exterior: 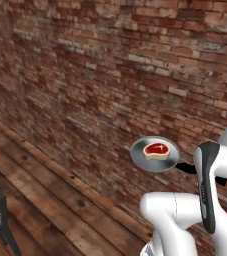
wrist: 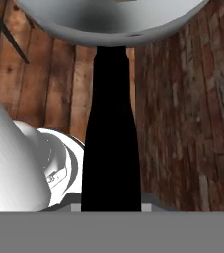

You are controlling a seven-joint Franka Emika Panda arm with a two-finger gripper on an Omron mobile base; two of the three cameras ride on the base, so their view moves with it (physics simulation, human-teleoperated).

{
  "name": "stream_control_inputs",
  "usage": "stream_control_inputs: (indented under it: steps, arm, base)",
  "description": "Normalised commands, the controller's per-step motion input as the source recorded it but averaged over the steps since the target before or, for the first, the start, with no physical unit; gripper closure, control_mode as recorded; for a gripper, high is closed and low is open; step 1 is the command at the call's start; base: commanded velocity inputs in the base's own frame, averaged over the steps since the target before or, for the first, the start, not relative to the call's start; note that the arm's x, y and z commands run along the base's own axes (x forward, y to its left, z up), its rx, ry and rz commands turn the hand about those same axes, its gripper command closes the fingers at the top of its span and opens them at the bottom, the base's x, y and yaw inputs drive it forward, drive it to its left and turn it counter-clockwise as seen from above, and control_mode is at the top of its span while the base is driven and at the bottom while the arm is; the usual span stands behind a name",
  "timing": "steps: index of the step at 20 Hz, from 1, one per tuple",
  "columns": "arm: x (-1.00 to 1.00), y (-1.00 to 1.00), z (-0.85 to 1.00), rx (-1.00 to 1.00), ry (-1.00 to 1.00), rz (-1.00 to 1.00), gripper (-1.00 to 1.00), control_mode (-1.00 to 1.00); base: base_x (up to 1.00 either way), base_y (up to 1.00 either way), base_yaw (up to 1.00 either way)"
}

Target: Pick up the pan with the steak in it and place it on the dining table. Then place the steak on the plate.

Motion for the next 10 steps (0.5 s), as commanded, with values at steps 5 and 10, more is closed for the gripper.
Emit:
stream_control_inputs:
  steps: [5, 10]
  arm:
    - [0.0, 0.0, 0.0, 0.0, 0.0, 0.0, 1.0, 1.0]
    - [0.0, 0.0, 0.0, 0.0, 0.0, 0.0, 1.0, 1.0]
  base:
    - [0.0, 0.0, 0.48]
    - [0.0, 0.0, 0.47]
